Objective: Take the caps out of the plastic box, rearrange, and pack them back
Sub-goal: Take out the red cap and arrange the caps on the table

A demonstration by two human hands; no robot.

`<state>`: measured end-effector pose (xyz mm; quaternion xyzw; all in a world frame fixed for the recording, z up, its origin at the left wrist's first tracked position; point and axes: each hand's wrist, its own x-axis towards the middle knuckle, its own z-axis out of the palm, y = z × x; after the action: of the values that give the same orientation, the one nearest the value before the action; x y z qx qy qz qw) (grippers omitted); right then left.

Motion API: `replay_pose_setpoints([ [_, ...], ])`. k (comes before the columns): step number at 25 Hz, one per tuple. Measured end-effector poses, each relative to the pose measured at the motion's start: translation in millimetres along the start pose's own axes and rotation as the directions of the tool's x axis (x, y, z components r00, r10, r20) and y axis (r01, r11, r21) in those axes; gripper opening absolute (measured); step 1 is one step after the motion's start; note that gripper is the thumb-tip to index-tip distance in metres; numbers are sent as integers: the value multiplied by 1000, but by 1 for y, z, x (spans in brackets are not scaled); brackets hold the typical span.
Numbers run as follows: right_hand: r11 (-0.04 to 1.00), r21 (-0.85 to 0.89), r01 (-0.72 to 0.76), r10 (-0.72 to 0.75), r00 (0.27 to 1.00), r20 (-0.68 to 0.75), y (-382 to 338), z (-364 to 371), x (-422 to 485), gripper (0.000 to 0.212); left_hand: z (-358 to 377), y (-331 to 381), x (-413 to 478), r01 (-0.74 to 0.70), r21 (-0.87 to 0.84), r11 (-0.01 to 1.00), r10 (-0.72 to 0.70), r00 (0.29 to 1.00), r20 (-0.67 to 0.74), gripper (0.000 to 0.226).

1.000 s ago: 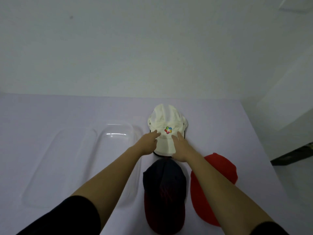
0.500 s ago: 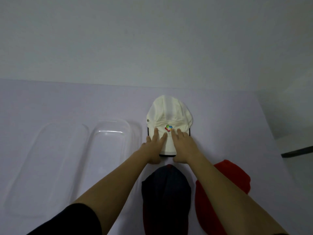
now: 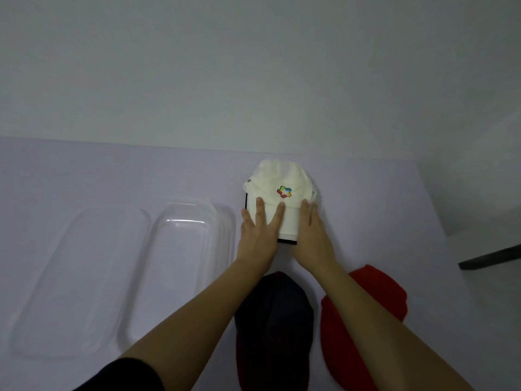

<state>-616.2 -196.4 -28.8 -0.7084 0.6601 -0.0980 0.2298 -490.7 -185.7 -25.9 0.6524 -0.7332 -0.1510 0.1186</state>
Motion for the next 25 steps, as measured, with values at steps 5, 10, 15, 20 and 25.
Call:
replay_pose_setpoints([
  [5, 997, 26, 72, -65, 979, -194, -27, -22, -27, 83, -29, -1, -24, -32, -285, 958, 5, 996, -94, 69],
  [10, 950, 211, 231, -143, 920, -366, -52, -46, -56, 77, -56, 11, -44, -109, -448, 888, -30, 956, -293, 65],
  [15, 845, 485, 226, -58, 940, -336, -75, -62, -84, 67, -73, 39, -66, -210, -586, 782, -43, 921, -388, 46],
  [20, 895, 364, 258, -143, 939, -312, -55, -64, -100, 73, -83, 32, -82, -247, -594, 765, 36, 938, -344, 52],
  [25, 900, 353, 255, -140, 937, -319, -38, -61, -110, 79, -76, 31, -106, -205, -541, 816, 42, 954, -297, 63],
])
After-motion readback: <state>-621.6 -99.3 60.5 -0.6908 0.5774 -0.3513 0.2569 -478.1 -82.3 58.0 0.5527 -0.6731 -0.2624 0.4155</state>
